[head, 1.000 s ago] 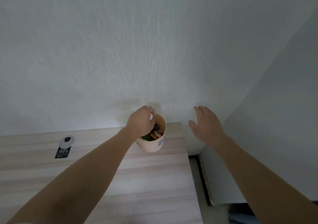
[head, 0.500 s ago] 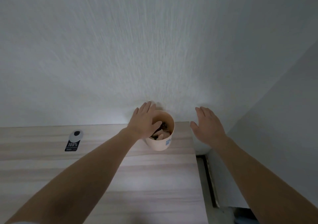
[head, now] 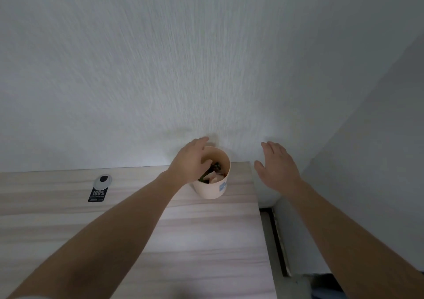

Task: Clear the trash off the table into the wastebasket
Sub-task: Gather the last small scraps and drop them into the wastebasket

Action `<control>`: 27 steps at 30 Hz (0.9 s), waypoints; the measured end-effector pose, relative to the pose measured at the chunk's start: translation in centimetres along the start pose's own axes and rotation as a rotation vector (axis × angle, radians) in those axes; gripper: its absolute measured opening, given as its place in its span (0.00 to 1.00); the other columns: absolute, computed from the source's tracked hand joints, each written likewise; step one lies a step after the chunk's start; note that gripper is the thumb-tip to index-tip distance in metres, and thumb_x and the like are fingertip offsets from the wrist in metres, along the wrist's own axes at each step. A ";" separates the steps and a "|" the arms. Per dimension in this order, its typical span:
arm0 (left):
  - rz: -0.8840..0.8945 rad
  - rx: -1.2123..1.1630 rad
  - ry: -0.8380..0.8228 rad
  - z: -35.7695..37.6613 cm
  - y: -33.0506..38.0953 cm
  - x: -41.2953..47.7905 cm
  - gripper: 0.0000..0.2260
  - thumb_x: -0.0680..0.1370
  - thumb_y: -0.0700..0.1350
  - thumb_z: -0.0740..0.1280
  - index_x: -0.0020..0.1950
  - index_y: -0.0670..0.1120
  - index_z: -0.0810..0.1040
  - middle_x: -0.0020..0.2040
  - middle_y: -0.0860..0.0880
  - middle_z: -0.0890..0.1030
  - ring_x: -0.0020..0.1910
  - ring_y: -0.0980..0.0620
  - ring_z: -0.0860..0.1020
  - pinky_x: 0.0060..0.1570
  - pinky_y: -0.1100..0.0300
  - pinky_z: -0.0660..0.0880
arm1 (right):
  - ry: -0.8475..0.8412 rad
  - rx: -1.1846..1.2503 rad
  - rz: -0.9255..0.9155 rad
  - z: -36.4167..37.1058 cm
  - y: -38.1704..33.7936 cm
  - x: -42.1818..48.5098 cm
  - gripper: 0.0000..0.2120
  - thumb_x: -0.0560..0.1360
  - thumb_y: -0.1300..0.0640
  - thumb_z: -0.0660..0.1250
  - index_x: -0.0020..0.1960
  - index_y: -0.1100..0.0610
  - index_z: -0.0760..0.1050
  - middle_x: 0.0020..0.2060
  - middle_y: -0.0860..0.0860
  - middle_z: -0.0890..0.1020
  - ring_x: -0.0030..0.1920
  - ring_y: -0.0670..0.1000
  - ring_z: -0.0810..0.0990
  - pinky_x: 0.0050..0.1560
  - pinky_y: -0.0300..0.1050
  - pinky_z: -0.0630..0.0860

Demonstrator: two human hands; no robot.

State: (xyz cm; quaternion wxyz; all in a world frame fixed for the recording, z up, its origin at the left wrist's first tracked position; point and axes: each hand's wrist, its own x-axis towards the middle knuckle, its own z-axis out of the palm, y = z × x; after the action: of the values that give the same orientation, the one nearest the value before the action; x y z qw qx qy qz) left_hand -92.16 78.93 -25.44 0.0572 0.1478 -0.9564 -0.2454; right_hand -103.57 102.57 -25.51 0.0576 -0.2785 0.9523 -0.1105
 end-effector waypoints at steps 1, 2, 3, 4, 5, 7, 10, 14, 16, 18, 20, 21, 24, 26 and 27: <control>-0.003 -0.010 0.007 -0.1 0.0 0.0 0.32 0.75 0.48 0.69 0.76 0.52 0.58 0.65 0.50 0.73 0.60 0.49 0.74 0.57 0.58 0.71 | -0.008 0.003 0.006 0.0 0.2 -0.1 0.30 0.78 0.47 0.57 0.76 0.58 0.56 0.75 0.56 0.61 0.75 0.57 0.57 0.74 0.53 0.57; 0.003 -0.013 0.007 -0.2 0.0 0.0 0.34 0.75 0.48 0.69 0.76 0.52 0.56 0.67 0.50 0.71 0.60 0.49 0.75 0.56 0.58 0.72 | -0.015 0.005 0.009 0.1 0.3 -0.2 0.30 0.78 0.47 0.57 0.77 0.58 0.56 0.76 0.56 0.60 0.76 0.57 0.56 0.75 0.54 0.57; 0.015 -0.006 0.004 -0.4 0.0 -0.1 0.36 0.75 0.48 0.69 0.77 0.53 0.53 0.70 0.50 0.69 0.60 0.49 0.75 0.55 0.58 0.73 | -0.021 0.006 0.010 0.1 0.3 -0.3 0.30 0.78 0.47 0.56 0.77 0.58 0.55 0.76 0.56 0.60 0.76 0.57 0.56 0.75 0.54 0.57; 0.026 0.010 -0.002 -0.5 0.0 -0.2 0.37 0.75 0.49 0.69 0.78 0.53 0.50 0.73 0.50 0.65 0.61 0.49 0.75 0.55 0.57 0.74 | -0.026 0.008 0.012 0.1 0.4 -0.3 0.30 0.78 0.47 0.56 0.77 0.58 0.55 0.76 0.56 0.60 0.76 0.57 0.56 0.75 0.54 0.57; 0.032 0.030 -0.007 -0.6 0.0 -0.2 0.39 0.75 0.49 0.69 0.78 0.53 0.48 0.76 0.50 0.61 0.64 0.48 0.73 0.57 0.56 0.74 | -0.029 0.009 0.014 0.1 0.4 -0.3 0.30 0.78 0.47 0.56 0.77 0.58 0.55 0.76 0.56 0.60 0.76 0.58 0.56 0.75 0.54 0.57; 0.033 0.091 -0.008 -0.6 0.0 -0.3 0.40 0.75 0.51 0.68 0.78 0.52 0.46 0.79 0.49 0.52 0.73 0.46 0.64 0.67 0.53 0.67 | -0.028 0.006 0.014 0.2 0.3 -0.4 0.30 0.78 0.47 0.56 0.77 0.58 0.55 0.76 0.56 0.60 0.76 0.58 0.56 0.75 0.54 0.57; 0.028 0.184 0.006 -1.0 -0.5 -0.4 0.37 0.77 0.54 0.64 0.78 0.48 0.47 0.80 0.47 0.49 0.78 0.46 0.51 0.75 0.50 0.54 | -0.020 -0.001 0.006 0.1 0.2 -0.3 0.30 0.79 0.47 0.56 0.77 0.58 0.56 0.76 0.56 0.60 0.75 0.58 0.57 0.74 0.54 0.57; 0.010 0.243 0.022 -1.9 -1.9 -0.9 0.32 0.80 0.56 0.58 0.78 0.47 0.48 0.80 0.45 0.50 0.78 0.46 0.49 0.76 0.47 0.53 | -0.019 -0.005 0.002 -0.2 -0.2 -0.3 0.30 0.79 0.47 0.56 0.77 0.58 0.55 0.76 0.56 0.60 0.76 0.57 0.56 0.75 0.54 0.57; -0.011 0.258 0.029 -2.6 -2.8 -1.4 0.31 0.80 0.55 0.57 0.78 0.46 0.49 0.80 0.45 0.50 0.78 0.46 0.49 0.76 0.46 0.53 | -0.019 -0.012 -0.006 -0.3 -0.6 -0.3 0.30 0.79 0.47 0.56 0.77 0.59 0.56 0.75 0.57 0.61 0.75 0.58 0.57 0.74 0.54 0.57; -0.031 0.277 0.043 -3.2 -3.7 -2.1 0.30 0.81 0.53 0.56 0.78 0.46 0.49 0.79 0.45 0.51 0.78 0.46 0.50 0.76 0.47 0.53 | -0.027 -0.027 -0.016 -0.4 -1.2 -0.4 0.30 0.79 0.47 0.56 0.77 0.58 0.55 0.75 0.57 0.61 0.75 0.58 0.57 0.74 0.54 0.58; -0.055 0.288 0.056 -4.0 -4.8 -3.0 0.29 0.81 0.52 0.56 0.78 0.45 0.50 0.79 0.45 0.52 0.78 0.46 0.50 0.76 0.47 0.52 | -0.032 -0.045 -0.030 -0.3 -2.0 -0.5 0.30 0.79 0.47 0.56 0.77 0.58 0.55 0.75 0.57 0.61 0.75 0.57 0.57 0.75 0.54 0.57; -0.068 0.291 0.062 -4.4 -5.4 -3.5 0.28 0.81 0.52 0.55 0.78 0.45 0.51 0.79 0.44 0.52 0.78 0.46 0.50 0.76 0.47 0.52 | -0.031 -0.055 -0.038 -0.2 -2.5 -0.6 0.30 0.79 0.48 0.56 0.77 0.58 0.55 0.75 0.56 0.61 0.75 0.57 0.57 0.74 0.54 0.57; -0.103 0.290 0.086 -5.5 -7.4 -5.2 0.27 0.81 0.51 0.55 0.77 0.44 0.53 0.79 0.44 0.55 0.78 0.45 0.51 0.76 0.47 0.51 | -0.031 -0.081 -0.066 -0.1 -4.2 -0.7 0.29 0.79 0.48 0.57 0.76 0.59 0.56 0.75 0.57 0.62 0.75 0.57 0.58 0.75 0.53 0.57; -0.130 0.283 0.109 -6.3 -8.8 -6.2 0.26 0.81 0.50 0.56 0.77 0.44 0.54 0.78 0.44 0.56 0.78 0.45 0.52 0.76 0.47 0.51 | -0.026 -0.103 -0.083 0.0 -5.6 -0.9 0.29 0.79 0.48 0.57 0.76 0.59 0.57 0.74 0.57 0.63 0.75 0.58 0.59 0.75 0.54 0.58; -0.140 0.280 0.117 -6.6 -9.6 -6.5 0.26 0.81 0.50 0.56 0.77 0.44 0.55 0.78 0.44 0.57 0.78 0.45 0.53 0.75 0.47 0.51 | -0.022 -0.115 -0.088 0.0 -6.4 -1.1 0.29 0.79 0.48 0.57 0.76 0.59 0.57 0.74 0.57 0.63 0.74 0.58 0.60 0.74 0.54 0.58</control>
State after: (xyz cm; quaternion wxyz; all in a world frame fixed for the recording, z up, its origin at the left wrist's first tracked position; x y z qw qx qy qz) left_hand -82.32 69.97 -24.55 0.0745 0.2344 -0.9637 -0.1041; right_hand -99.39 97.93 -23.91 0.0472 -0.3243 0.9432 -0.0551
